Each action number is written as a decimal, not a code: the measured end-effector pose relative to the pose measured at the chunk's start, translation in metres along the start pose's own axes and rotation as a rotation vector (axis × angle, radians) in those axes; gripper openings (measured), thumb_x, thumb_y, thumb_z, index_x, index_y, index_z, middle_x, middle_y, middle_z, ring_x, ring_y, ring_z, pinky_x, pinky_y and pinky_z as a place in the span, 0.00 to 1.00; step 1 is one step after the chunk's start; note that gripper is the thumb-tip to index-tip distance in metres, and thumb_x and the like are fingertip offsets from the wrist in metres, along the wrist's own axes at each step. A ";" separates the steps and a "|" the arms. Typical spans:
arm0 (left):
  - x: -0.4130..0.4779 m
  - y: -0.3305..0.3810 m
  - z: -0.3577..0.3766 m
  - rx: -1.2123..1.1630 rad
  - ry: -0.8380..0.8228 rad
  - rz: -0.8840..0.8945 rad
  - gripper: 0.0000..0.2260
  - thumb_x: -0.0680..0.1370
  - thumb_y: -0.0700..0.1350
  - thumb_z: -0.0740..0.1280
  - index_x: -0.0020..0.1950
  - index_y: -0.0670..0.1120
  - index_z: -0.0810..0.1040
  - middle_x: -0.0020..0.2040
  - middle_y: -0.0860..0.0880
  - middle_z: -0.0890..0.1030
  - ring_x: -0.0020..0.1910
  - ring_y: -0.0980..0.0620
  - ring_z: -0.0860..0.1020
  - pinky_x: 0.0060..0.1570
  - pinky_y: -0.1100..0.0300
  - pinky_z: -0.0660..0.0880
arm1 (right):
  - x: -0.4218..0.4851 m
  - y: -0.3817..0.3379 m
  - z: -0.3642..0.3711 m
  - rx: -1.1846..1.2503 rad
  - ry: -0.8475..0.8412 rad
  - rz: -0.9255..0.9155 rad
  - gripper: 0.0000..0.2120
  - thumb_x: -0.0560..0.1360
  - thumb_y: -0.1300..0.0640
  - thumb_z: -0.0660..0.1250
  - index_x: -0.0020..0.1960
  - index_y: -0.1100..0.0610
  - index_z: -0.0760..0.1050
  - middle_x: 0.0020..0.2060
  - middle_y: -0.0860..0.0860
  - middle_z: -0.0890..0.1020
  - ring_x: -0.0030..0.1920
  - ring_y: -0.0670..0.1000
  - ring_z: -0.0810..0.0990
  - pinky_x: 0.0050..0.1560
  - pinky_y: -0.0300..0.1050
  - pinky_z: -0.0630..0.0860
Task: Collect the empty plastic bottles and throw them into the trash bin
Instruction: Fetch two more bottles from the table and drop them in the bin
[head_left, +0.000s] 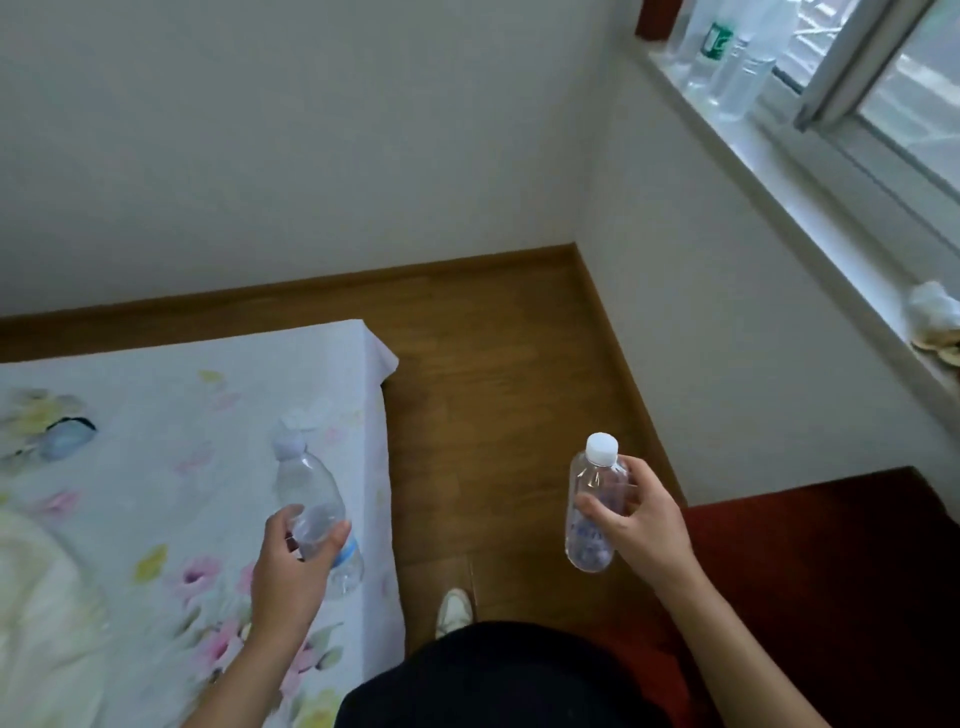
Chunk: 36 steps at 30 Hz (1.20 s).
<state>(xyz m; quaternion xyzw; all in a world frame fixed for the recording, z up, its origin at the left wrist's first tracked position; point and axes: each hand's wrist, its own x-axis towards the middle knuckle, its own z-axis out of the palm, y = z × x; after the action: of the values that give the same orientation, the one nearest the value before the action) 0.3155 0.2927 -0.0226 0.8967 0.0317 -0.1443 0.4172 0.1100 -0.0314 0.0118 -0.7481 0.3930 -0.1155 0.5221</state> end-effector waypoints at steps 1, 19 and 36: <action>0.008 -0.006 -0.006 0.000 -0.007 -0.023 0.27 0.75 0.57 0.73 0.69 0.50 0.69 0.60 0.45 0.77 0.57 0.42 0.78 0.50 0.47 0.78 | 0.005 0.001 0.008 -0.021 -0.011 0.013 0.24 0.67 0.45 0.79 0.59 0.40 0.74 0.51 0.40 0.83 0.53 0.42 0.82 0.50 0.49 0.84; 0.213 0.058 0.042 0.052 -0.228 0.055 0.27 0.69 0.65 0.74 0.62 0.60 0.69 0.58 0.53 0.77 0.54 0.49 0.79 0.42 0.60 0.78 | 0.130 0.011 0.044 -0.187 0.121 0.314 0.30 0.68 0.49 0.79 0.67 0.51 0.73 0.53 0.45 0.81 0.54 0.48 0.81 0.49 0.47 0.79; 0.380 0.155 0.067 -0.052 0.182 -0.269 0.29 0.71 0.58 0.77 0.68 0.51 0.72 0.60 0.51 0.79 0.55 0.48 0.78 0.49 0.53 0.74 | 0.534 -0.163 0.140 -0.296 -0.364 -0.026 0.31 0.68 0.48 0.78 0.68 0.53 0.72 0.55 0.47 0.81 0.55 0.49 0.82 0.54 0.52 0.82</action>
<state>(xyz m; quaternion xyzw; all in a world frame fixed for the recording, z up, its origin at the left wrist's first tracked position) 0.6910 0.1177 -0.0572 0.8827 0.1932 -0.1161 0.4123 0.6224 -0.2893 -0.0324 -0.8300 0.2952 0.0735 0.4675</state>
